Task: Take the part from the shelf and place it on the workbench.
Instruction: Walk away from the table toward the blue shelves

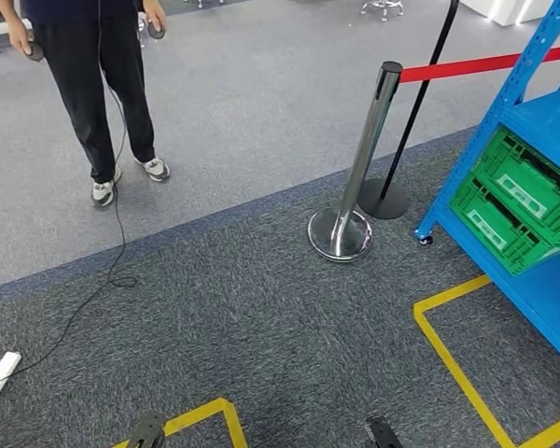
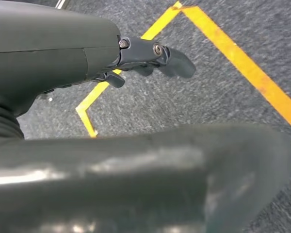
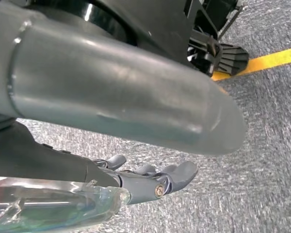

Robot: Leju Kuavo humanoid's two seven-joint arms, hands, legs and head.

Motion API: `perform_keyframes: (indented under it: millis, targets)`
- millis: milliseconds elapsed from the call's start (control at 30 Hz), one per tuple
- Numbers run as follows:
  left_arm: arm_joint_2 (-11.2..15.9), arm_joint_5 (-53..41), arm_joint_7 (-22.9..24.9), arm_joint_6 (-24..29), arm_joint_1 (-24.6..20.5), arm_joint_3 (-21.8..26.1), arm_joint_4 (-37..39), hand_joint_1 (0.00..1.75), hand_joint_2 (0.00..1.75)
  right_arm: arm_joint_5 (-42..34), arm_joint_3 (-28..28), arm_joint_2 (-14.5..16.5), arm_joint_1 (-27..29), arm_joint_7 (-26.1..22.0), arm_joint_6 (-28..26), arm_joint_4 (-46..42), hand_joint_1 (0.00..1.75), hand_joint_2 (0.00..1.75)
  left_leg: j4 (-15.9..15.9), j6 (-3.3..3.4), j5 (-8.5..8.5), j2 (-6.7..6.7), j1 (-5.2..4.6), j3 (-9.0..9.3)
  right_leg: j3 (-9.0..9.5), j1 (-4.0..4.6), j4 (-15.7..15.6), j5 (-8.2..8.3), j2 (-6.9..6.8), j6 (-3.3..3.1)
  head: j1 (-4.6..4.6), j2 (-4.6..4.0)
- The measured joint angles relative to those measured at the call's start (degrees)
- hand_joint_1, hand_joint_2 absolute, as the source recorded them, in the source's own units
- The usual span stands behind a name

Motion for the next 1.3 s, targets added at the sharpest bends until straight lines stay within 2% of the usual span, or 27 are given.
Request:
perform_keyframes:
  millis: [67,100,200,233,300,367,467,500,533,600,633,667,700,733,767,800,833,867,900,967,1000,1033,1100,1167,1200,1267,1300]
  targets:
    - [0.1,0.0,-0.2,0.2,0.1,0.0,0.0,0.00,0.00,0.1,0.1,0.0,0.1,0.2,0.1,0.0,0.00,0.00,-0.2,0.88,-0.85,-0.01,0.03,0.95,-0.82,-0.07,2.4,-0.21,-0.65,0.47,0.13,0.01]
    - [0.1,0.0,-0.3,0.3,0.1,0.1,0.0,0.00,0.00,0.1,0.2,0.0,0.0,0.3,0.1,0.0,0.00,0.00,-0.2,1.23,-1.38,0.00,0.01,1.67,-2.53,-0.10,5.2,-0.64,-1.05,0.67,0.19,0.01]
    - [0.1,-0.1,-0.3,0.3,0.0,0.1,0.0,0.00,0.00,0.2,0.4,0.0,0.4,0.7,0.1,0.0,0.00,0.00,-0.3,1.70,-3.31,0.07,-0.10,3.80,-10.39,-0.09,15.8,-3.64,-1.59,1.03,0.35,-0.01]
    - [0.1,-0.1,-0.3,0.3,0.1,0.1,0.0,0.00,0.00,0.3,0.4,0.0,0.6,0.8,0.1,0.0,0.00,0.00,-0.3,1.72,-4.05,0.04,-0.10,4.70,-12.39,-0.09,17.1,-4.39,-1.59,1.04,0.37,-0.01]
    - [0.1,-0.2,-0.3,0.2,0.2,0.1,0.0,0.00,0.00,0.3,0.4,-0.1,0.9,0.9,0.0,0.0,0.00,0.00,-0.3,1.62,-5.52,-0.05,-0.05,6.67,-13.99,-0.10,15.3,-3.78,-1.61,0.94,0.39,-0.01]
    - [0.1,-0.3,-0.2,0.2,0.2,0.1,0.0,0.00,0.00,0.3,0.4,-0.1,1.0,0.9,0.0,0.0,0.00,0.00,-0.3,1.51,-6.30,-0.08,-0.01,7.76,-13.89,-0.10,12.7,-2.44,-1.62,0.86,0.39,-0.01]
    - [0.1,-0.3,-0.2,0.2,0.2,0.1,0.0,0.00,0.00,0.3,0.4,-0.1,1.0,0.9,0.0,0.0,0.00,0.00,-0.3,1.49,-6.43,-0.08,-0.01,7.93,-13.80,-0.10,12.1,-2.06,-1.63,0.85,0.39,-0.01]
    - [0.0,-0.3,-0.2,0.2,0.2,0.1,0.0,0.00,0.00,0.3,0.4,-0.2,1.0,0.9,0.0,0.0,0.00,0.00,-0.3,1.43,-6.71,-0.07,0.01,8.28,-13.57,-0.10,10.8,-0.83,-1.68,0.81,0.39,-0.01]
    - [0.0,-0.3,-0.2,0.2,0.2,0.1,0.0,0.00,0.00,0.3,0.4,-0.2,1.0,0.9,0.0,0.0,0.00,0.00,-0.3,1.25,-7.40,-0.05,-0.02,8.93,-13.33,-0.07,8.4,2.30,-1.96,0.72,0.43,-0.01]
    - [0.0,-0.4,-0.1,0.1,0.0,0.1,0.1,0.00,0.00,0.2,0.5,-0.3,1.1,0.9,0.0,0.0,0.00,0.00,0.6,0.05,-7.52,0.06,-0.07,10.05,-11.50,0.03,3.3,7.57,-2.12,-0.32,0.35,0.00]
    - [0.0,-0.5,-0.1,0.2,-0.2,0.1,0.1,0.00,0.00,0.2,0.5,-0.4,1.1,0.9,0.0,0.0,0.00,0.00,2.4,-0.54,-6.76,0.10,-0.12,9.46,-10.47,0.06,1.7,8.95,-2.14,-0.90,0.23,0.01]
    - [0.0,-0.6,0.0,0.2,-0.2,0.1,0.1,0.00,0.00,0.2,0.5,-0.4,1.1,0.9,0.0,0.0,0.00,0.00,5.2,-1.04,-5.71,0.12,-0.12,7.71,-9.26,0.07,1.1,8.31,-1.92,-1.49,0.10,0.01]
    - [0.0,-0.6,0.0,0.2,-0.3,0.1,0.1,0.00,0.00,0.2,0.5,-0.5,1.0,0.9,-0.1,0.0,0.00,0.00,8.6,-1.14,-5.64,0.11,-0.14,5.13,-8.44,0.06,0.6,7.90,-1.83,-1.67,0.03,0.01]
    - [-0.1,-0.6,0.0,0.3,-0.2,0.1,0.1,0.00,0.00,0.2,0.5,-0.5,1.0,0.9,-0.1,0.0,0.00,0.00,11.5,-1.18,-6.88,0.10,-0.16,2.42,-7.59,0.07,0.1,7.38,-1.69,-1.82,-0.05,0.01]
    - [-0.1,-0.6,0.0,0.3,-0.1,0.1,0.1,0.00,0.00,0.1,0.5,-0.5,0.9,0.9,-0.1,0.0,0.00,0.00,13.3,-1.17,-9.21,0.10,-0.19,0.01,-6.72,0.08,-0.2,6.78,-1.48,-1.90,-0.05,0.00]
    - [-0.1,-0.6,0.0,0.3,0.1,0.1,0.1,0.00,0.00,0.1,0.5,-0.5,1.0,0.9,-0.1,0.0,0.00,0.00,13.8,-1.11,-11.68,0.09,-0.20,-1.73,-5.77,0.08,-0.3,6.11,-1.20,-1.92,-0.12,0.01]
    - [-0.1,-0.6,0.0,0.3,0.2,0.1,0.1,0.00,0.00,0.0,0.5,-0.5,1.0,1.0,-0.1,0.0,0.00,0.00,13.2,-1.01,-13.26,0.08,-0.21,-2.83,-4.74,0.08,-0.4,5.40,-0.88,-1.93,-0.14,0.00]
    - [-0.1,-0.6,0.0,0.3,0.2,0.1,0.1,0.00,0.00,-0.1,0.5,-0.5,1.1,1.0,-0.1,0.0,0.00,0.00,11.6,-0.91,-12.96,0.04,-0.22,-3.33,-3.66,0.08,-0.4,4.67,-0.55,-1.94,-0.15,-0.01]
    - [-0.1,-0.6,0.0,0.3,0.2,0.1,0.1,0.00,0.00,-0.1,0.5,-0.5,1.1,1.1,-0.1,0.0,0.00,0.00,9.0,-0.84,-10.44,-0.28,-0.20,-3.37,-2.71,0.07,-0.4,3.93,-0.17,-1.89,-0.19,-0.01]
    - [-0.1,-0.7,-0.1,0.3,0.3,0.1,0.2,0.00,0.00,-0.2,0.5,-0.5,0.9,1.1,0.0,0.0,0.00,0.00,2.6,-0.75,-2.28,-1.97,-0.11,-3.18,-1.69,0.13,-0.2,2.54,0.73,-1.58,-0.27,-0.01]
    - [-0.1,-0.7,0.0,0.3,0.4,0.1,0.3,0.00,0.00,-0.2,0.5,-0.5,0.8,1.1,0.0,0.0,0.00,0.00,0.3,-0.71,1.09,-2.71,-0.06,-3.09,-1.67,0.18,0.0,1.92,1.28,-1.36,-0.31,-0.01]
    - [-0.1,-0.7,0.0,0.3,0.6,0.1,0.4,0.00,0.00,-0.2,0.5,-0.5,0.8,1.2,0.0,0.1,0.00,0.00,-1.0,-0.64,2.92,-3.09,-0.06,-3.11,-1.71,0.20,0.1,1.38,1.86,-1.14,-0.35,0.00]
    - [-0.2,-0.7,0.0,0.3,0.4,0.1,0.4,0.00,0.00,-0.2,0.5,-0.5,0.9,1.2,0.0,0.0,0.00,0.00,-1.3,-0.25,3.66,-2.51,-0.09,-2.75,-1.60,0.08,0.2,0.56,2.53,-0.67,-0.34,-0.01]
    - [-0.2,-0.7,-0.1,0.3,0.0,0.1,0.4,0.00,0.00,-0.3,0.5,-0.5,1.1,1.2,0.0,0.0,0.00,0.00,-1.4,0.51,3.37,-1.72,-0.09,-2.26,-2.35,0.04,2.4,-1.01,1.17,-0.12,-0.19,-0.01]
    - [-0.2,-0.7,-0.1,0.3,-0.1,0.1,0.4,0.00,0.00,-0.3,0.5,-0.5,1.1,1.2,0.0,0.0,0.00,0.00,-1.4,0.85,3.11,-1.26,-0.10,-2.00,-3.68,0.06,5.1,-2.48,0.13,0.13,-0.11,-0.01]
    - [-0.2,-0.8,-0.1,0.2,-0.1,0.1,0.4,0.00,0.00,-0.3,0.5,-0.5,1.0,1.2,0.1,0.0,0.00,0.00,-1.4,1.25,2.46,-0.23,-0.19,-1.43,-7.97,0.07,12.6,-5.59,-1.19,0.52,-0.04,-0.01]
    - [-0.2,-0.8,-0.1,0.1,0.0,0.1,0.4,0.00,0.00,-0.3,0.5,-0.5,1.1,1.2,0.1,0.1,0.00,0.00,-1.4,1.30,2.14,0.29,-0.20,-1.11,-9.76,0.03,15.2,-6.10,-1.43,0.66,-0.05,-0.01]
